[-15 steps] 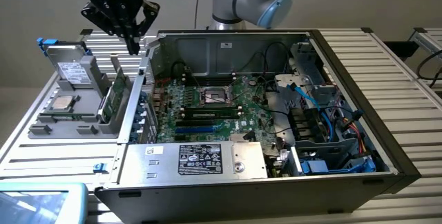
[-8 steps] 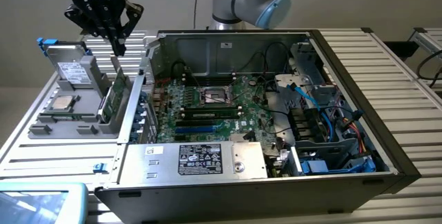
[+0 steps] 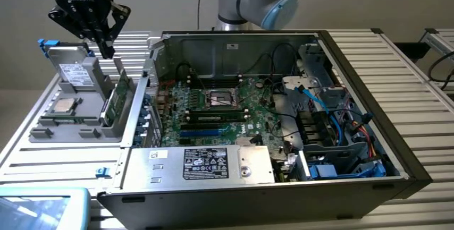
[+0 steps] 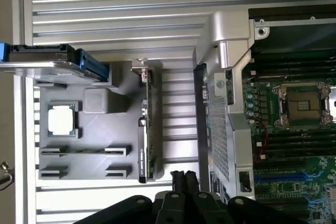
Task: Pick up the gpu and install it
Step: 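Reach for the gpu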
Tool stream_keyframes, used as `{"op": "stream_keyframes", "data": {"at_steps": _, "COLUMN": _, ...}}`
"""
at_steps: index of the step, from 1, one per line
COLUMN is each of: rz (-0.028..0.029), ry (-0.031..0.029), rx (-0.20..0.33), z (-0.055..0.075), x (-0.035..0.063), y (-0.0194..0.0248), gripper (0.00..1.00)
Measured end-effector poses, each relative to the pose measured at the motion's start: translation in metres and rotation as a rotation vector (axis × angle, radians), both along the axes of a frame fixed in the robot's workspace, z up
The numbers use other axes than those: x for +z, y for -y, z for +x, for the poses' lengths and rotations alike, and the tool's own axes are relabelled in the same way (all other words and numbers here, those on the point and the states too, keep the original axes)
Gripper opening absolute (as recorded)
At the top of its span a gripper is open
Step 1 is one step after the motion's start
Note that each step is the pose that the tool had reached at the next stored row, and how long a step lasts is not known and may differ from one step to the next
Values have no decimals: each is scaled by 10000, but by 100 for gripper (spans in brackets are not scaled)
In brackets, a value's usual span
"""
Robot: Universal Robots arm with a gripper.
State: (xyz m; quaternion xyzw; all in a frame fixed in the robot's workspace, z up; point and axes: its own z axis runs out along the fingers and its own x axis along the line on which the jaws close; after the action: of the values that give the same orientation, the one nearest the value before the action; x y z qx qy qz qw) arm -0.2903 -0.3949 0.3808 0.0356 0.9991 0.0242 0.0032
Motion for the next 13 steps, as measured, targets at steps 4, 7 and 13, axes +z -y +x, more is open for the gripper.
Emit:
{"op": "stream_keyframes", "data": {"at_steps": 4, "rz": 1, "ry": 1, "rx": 1, "z": -104, "x": -40, "y": -12, "gripper": 12}}
{"op": "stream_keyframes", "data": {"at_steps": 7, "rz": -1, "ry": -1, "rx": 0, "z": -152, "x": -62, "y": -24, "gripper": 12}}
{"op": "stream_keyframes", "data": {"at_steps": 13, "rz": -1, "ry": -1, "rx": 1, "z": -184, "x": -85, "y": -116, "gripper": 12}}
